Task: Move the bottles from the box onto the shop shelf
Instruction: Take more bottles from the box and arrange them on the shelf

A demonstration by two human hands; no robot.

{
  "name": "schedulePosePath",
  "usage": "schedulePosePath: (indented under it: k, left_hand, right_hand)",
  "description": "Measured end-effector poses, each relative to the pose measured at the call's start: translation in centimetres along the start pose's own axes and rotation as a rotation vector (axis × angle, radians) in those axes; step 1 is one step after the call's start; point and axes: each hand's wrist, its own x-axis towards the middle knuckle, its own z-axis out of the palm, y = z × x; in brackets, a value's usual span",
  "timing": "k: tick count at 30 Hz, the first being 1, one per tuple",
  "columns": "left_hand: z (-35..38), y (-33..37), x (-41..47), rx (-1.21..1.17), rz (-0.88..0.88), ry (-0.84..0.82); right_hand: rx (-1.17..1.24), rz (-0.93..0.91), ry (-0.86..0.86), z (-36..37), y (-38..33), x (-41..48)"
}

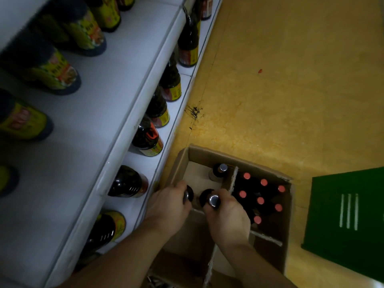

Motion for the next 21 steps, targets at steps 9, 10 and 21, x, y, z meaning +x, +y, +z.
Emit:
schedulePosePath:
  k: [9,10,21]
  left_hand:
    - [-5.6,2.9,-2.9,-0.060,-0.012,0.041]
    - [-6.0,3.1,-3.3,-0.066,-0.016,0.044]
    - [-12.7,6.9,-7.6,-0.111,-0.060,0.052]
  right_hand:
    - [-0.063,-0.025,0.014,-6.5,-2.9,-3.0]
    - [-0.061,-0.029,0.018,-7.1,-3.2,-3.3]
    - [-0.017,-0.038,0.072,-13.5,-6.8,-7.3]
